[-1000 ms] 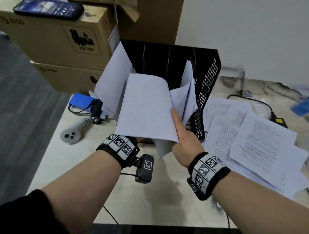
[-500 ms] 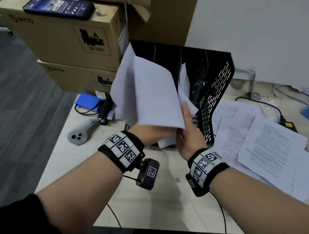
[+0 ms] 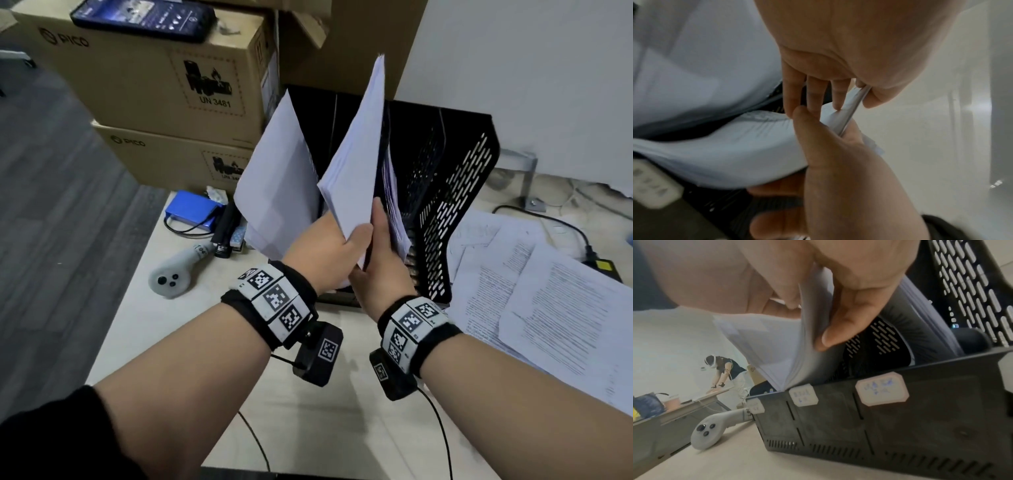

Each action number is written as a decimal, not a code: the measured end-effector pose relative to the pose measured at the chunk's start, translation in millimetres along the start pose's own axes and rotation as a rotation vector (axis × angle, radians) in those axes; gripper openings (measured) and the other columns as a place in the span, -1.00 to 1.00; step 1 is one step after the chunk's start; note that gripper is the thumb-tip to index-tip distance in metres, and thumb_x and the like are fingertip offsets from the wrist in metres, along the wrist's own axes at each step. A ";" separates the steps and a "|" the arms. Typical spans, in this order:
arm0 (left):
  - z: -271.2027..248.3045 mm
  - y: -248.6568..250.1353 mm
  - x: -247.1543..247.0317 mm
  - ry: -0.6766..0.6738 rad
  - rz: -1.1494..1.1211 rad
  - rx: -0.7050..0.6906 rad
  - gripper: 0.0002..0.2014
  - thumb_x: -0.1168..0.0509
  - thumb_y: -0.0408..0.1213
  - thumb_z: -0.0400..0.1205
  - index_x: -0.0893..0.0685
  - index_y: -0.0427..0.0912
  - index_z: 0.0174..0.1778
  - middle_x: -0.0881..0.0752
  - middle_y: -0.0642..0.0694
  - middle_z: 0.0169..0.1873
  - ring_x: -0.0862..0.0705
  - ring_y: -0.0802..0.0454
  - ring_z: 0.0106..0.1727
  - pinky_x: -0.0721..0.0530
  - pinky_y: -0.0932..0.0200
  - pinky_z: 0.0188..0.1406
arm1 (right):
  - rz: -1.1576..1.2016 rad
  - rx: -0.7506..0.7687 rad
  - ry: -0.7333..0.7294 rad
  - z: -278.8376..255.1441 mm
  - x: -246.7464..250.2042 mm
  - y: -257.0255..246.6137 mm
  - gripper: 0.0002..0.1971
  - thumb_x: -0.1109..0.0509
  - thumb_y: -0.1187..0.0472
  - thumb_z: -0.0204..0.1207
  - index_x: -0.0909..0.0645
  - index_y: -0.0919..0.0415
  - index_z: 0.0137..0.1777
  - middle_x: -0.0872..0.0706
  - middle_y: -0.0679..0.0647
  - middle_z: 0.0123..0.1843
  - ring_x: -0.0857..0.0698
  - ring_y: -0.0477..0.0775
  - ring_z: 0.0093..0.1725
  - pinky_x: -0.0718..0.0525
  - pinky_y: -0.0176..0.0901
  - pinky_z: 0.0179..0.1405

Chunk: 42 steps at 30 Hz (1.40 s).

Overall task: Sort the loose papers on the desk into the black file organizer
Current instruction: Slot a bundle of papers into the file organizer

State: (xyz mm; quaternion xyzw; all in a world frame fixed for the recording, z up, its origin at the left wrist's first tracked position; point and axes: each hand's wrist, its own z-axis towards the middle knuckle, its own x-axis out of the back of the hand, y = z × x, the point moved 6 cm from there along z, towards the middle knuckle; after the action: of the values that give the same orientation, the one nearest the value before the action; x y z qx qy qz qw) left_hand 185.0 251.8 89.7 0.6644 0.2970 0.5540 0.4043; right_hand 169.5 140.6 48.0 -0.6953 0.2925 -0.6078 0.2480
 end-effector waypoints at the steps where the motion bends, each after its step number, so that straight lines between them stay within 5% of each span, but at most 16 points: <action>1: 2.8 -8.2 0.5 0.002 0.022 0.025 -0.75 -0.15 -0.09 0.71 -0.60 -0.18 0.08 -0.72 -0.14 -0.07 -0.69 -0.16 -0.02 -0.69 -0.06 -0.04 | -0.043 -0.013 -0.033 1.7 -3.8 2.1 0.03 -0.43 -0.07 0.48 0.32 -0.48 0.65 -0.63 0.11 0.50 -0.77 0.21 0.20 -0.74 0.07 0.18; 4: 5.1 -22.4 -1.4 -0.014 0.140 0.050 -0.85 -0.25 -0.12 0.64 -0.48 -0.11 -0.03 -0.60 0.02 -0.26 -0.64 -0.10 -0.20 -0.52 0.10 -0.30 | -0.103 -0.039 -0.113 4.6 -13.0 14.2 -0.05 -0.35 -0.25 0.44 0.23 -0.44 0.66 -0.69 0.12 0.40 -0.77 0.19 0.10 -0.70 -0.05 0.00; 7: 1.1 -25.0 -11.8 -0.098 0.126 -0.043 -0.47 -0.27 -0.13 0.61 -0.34 0.20 0.50 -0.71 0.09 0.16 -0.74 -0.01 0.07 -0.71 0.06 -0.02 | -0.103 -0.034 -0.143 2.6 -12.9 23.2 -0.29 -0.28 -0.07 0.61 0.05 -0.37 0.65 -0.80 0.13 0.10 -0.79 0.23 -0.15 -0.73 -0.02 -0.19; 9: -0.6 -28.0 -18.8 -0.112 0.122 -0.047 -0.34 -0.26 -0.11 0.62 -0.18 0.34 0.61 -0.67 0.05 0.38 -0.75 -0.01 0.19 -0.75 -0.10 0.14 | -0.109 -0.065 -0.172 3.9 -16.4 31.6 -0.35 -0.20 0.06 0.65 -0.01 -0.34 0.65 -0.80 0.17 -0.02 -0.80 0.25 -0.23 -0.79 0.06 -0.27; 13: -1.4 -26.4 -30.6 -0.084 0.210 0.017 -0.03 -0.27 0.40 0.47 0.10 0.31 0.73 -0.53 0.10 0.58 -0.64 0.03 0.43 -0.67 -0.10 0.35 | -0.079 -0.073 -0.157 10.0 -11.1 42.3 -0.21 -0.21 0.18 0.62 0.11 -0.41 0.68 -0.75 0.12 0.06 -0.81 0.25 0.00 -0.81 0.14 0.00; 16: -0.2 -14.0 -39.2 -0.030 0.225 0.042 -0.13 -0.17 0.38 0.53 0.02 0.25 0.72 -0.64 0.04 0.48 -0.68 -0.05 0.39 -0.68 -0.11 0.30 | -0.240 0.057 -0.086 7.0 -0.7 35.7 -0.20 -0.17 0.24 0.62 0.16 -0.28 0.71 -0.75 0.15 0.19 -0.79 0.30 0.09 -0.76 0.13 0.11; 18: 2.5 -7.1 -40.9 0.023 0.263 0.050 -0.39 -0.13 0.16 0.68 -0.17 0.16 0.66 -0.77 -0.09 0.23 -0.75 -0.17 0.18 -0.72 -0.11 0.14 | -0.257 0.089 -0.112 0.2 1.4 31.8 -0.10 -0.15 0.26 0.63 0.42 -0.39 0.64 -0.78 0.18 0.12 -0.79 0.35 -0.01 -0.73 0.08 -0.01; 21: 6.7 -6.7 -40.1 0.059 0.222 0.063 -0.67 -0.05 -0.16 0.77 -0.44 -0.05 0.45 -0.77 -0.21 -0.09 -0.72 -0.26 -0.08 -0.71 -0.17 0.00 | -0.198 0.091 -0.116 -4.6 7.6 33.8 -0.20 -0.14 0.08 0.72 0.39 -0.42 0.65 -0.81 0.23 0.12 -0.79 0.33 -0.06 -0.71 0.04 -0.07; 25: -0.8 -19.1 -40.6 0.107 0.266 0.051 -0.85 -0.06 -0.29 0.79 -0.51 -0.23 0.08 -0.65 -0.24 -0.27 -0.65 -0.34 -0.15 -0.59 -0.14 -0.16 | -0.138 0.049 -0.142 -0.1 5.5 41.4 -0.12 -0.25 0.07 0.69 0.37 -0.46 0.64 -0.80 0.16 -0.03 -0.78 0.21 -0.17 -0.78 0.06 -0.11; 30: -18.9 -46.9 -42.9 0.142 0.289 0.142 -0.71 -0.12 -0.16 0.81 -0.55 -0.18 0.36 -0.79 -0.22 0.01 -0.72 -0.26 0.04 -0.57 0.00 -0.09 | 0.017 0.034 -0.185 6.0 -3.6 47.8 -0.18 -0.30 0.15 0.60 0.06 -0.30 0.73 -0.78 -0.09 -0.09 -0.78 0.09 -0.08 -0.77 0.02 0.06; 34: -28.0 -62.2 -46.9 0.215 0.324 0.263 -0.69 -0.22 0.06 0.72 -0.60 -0.13 -0.11 -0.71 -0.11 -0.14 -0.68 -0.20 -0.04 -0.60 -0.04 -0.04 | 0.063 0.068 -0.278 -1.9 1.7 57.5 -0.46 -0.33 0.08 0.60 -0.41 -0.17 0.60 -0.78 -0.10 0.13 -0.79 0.08 0.01 -0.76 0.04 0.13; 37: -34.9 -51.3 -51.6 0.320 0.355 0.250 -0.70 -0.28 -0.07 0.66 -0.51 -0.11 -0.34 -0.63 -0.13 -0.23 -0.60 -0.18 -0.13 -0.55 -0.07 -0.07 | 0.104 0.093 -0.366 -18.8 13.7 72.4 -0.68 -0.37 0.08 0.63 -0.66 -0.09 0.37 -0.80 -0.14 0.03 -0.83 -0.02 -0.19 -0.72 -0.25 -0.17; 39: -38.8 -41.2 -69.4 0.257 0.354 0.248 -0.65 -0.27 -0.09 0.67 -0.48 -0.15 -0.42 -0.60 -0.11 -0.34 -0.57 -0.15 -0.24 -0.52 -0.04 -0.20 | 0.092 0.112 -0.390 -29.9 30.2 88.3 -0.76 -0.37 0.08 0.64 -0.74 -0.09 0.25 -0.82 -0.13 -0.07 -0.81 -0.07 -0.30 -0.67 -0.33 -0.23; 42: -45.3 -26.8 -104.8 0.085 0.330 0.210 -0.57 -0.25 -0.06 0.70 -0.43 -0.08 -0.50 -0.55 -0.04 -0.48 -0.54 -0.02 -0.38 -0.44 0.00 -0.35 | 0.101 0.071 -0.395 -38.0 54.3 116.7 -0.80 -0.36 0.07 0.65 -0.76 -0.10 0.18 -0.83 -0.13 -0.09 -0.80 -0.06 -0.30 -0.76 -0.19 -0.10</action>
State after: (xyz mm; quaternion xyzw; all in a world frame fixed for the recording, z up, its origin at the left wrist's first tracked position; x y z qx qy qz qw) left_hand 120.2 186.2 17.2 0.7185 0.2571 0.6064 0.2234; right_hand 124.5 20.1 9.6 -0.7763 0.2509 -0.4563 0.3553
